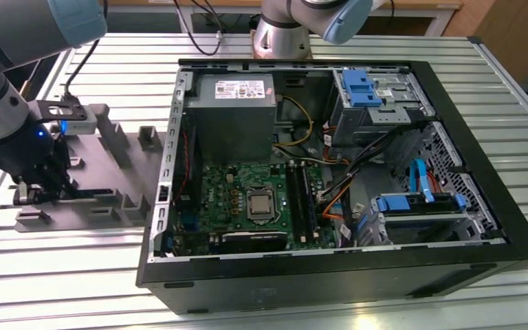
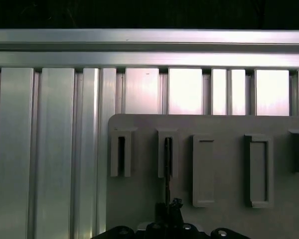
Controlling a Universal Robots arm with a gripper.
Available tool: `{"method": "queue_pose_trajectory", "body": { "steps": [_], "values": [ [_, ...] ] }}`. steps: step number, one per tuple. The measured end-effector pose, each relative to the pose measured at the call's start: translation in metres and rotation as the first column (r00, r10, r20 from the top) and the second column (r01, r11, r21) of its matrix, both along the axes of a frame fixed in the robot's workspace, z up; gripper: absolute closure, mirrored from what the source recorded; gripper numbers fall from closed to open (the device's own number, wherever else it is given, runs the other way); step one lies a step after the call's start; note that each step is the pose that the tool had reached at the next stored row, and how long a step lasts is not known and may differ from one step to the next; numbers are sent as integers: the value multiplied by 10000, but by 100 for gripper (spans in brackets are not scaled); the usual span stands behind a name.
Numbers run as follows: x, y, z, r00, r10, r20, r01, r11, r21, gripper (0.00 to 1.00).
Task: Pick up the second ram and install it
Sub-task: 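Pick up the second ram and move it above second insertion slot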
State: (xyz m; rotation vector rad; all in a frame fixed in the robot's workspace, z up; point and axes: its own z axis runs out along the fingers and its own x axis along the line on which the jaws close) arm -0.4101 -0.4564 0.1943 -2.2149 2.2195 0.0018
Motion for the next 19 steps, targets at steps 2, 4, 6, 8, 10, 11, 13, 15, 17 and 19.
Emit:
{"method": "queue_pose_trajectory", "body": {
  "steps": [2,4,6,8,10,11,13,15,17,19],
  "values": [
    [0,0,41,10000,0,0,0,10000,0,86],
    [0,0,91,10000,0,1,0,10000,0,86],
    [0,0,134,10000,0,1,0,10000,0,86],
    [0,0,140,10000,0,3,0,10000,2,86],
    [0,0,141,10000,0,2,0,10000,1,86],
    [0,0,142,10000,0,1,0,10000,1,86],
    [0,0,149,10000,0,0,0,10000,0,86],
    [0,0,150,10000,0,1,0,10000,0,86],
    [0,0,151,10000,0,1,0,10000,0,86],
    [0,0,152,10000,0,1,0,10000,1,86]
  ]
}}
